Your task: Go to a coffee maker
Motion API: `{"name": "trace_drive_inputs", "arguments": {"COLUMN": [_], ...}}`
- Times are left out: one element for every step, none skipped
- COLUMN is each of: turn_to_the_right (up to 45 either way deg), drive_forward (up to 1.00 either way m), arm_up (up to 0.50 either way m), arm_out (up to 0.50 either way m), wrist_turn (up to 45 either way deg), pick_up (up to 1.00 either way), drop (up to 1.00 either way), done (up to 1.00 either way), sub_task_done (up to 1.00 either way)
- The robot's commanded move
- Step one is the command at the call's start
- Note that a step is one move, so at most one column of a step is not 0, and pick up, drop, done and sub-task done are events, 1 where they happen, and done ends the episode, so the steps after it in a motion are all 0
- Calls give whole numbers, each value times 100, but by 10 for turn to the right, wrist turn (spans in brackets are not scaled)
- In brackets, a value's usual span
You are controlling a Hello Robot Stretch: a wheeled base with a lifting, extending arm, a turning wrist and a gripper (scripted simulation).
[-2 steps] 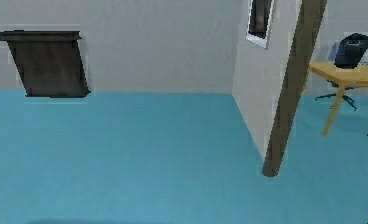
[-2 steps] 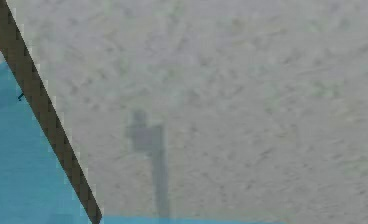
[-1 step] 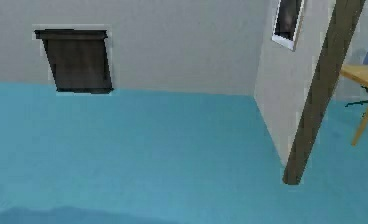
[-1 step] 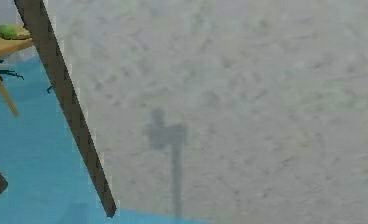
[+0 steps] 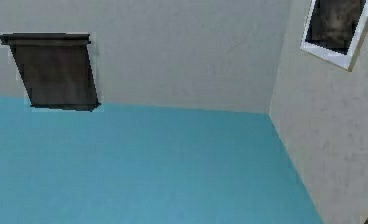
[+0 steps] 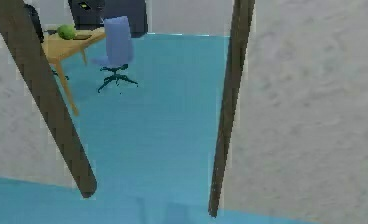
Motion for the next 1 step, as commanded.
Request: {"name": "trace_drive_inputs", "arguments": {"turn_to_the_right": [450], "drive_forward": [0], "arm_up": [0], "arm_out": [0], "wrist_turn": [0], "pick_up": [0], "drop": [0], "done": [0], "sub_task_done": [0]}}
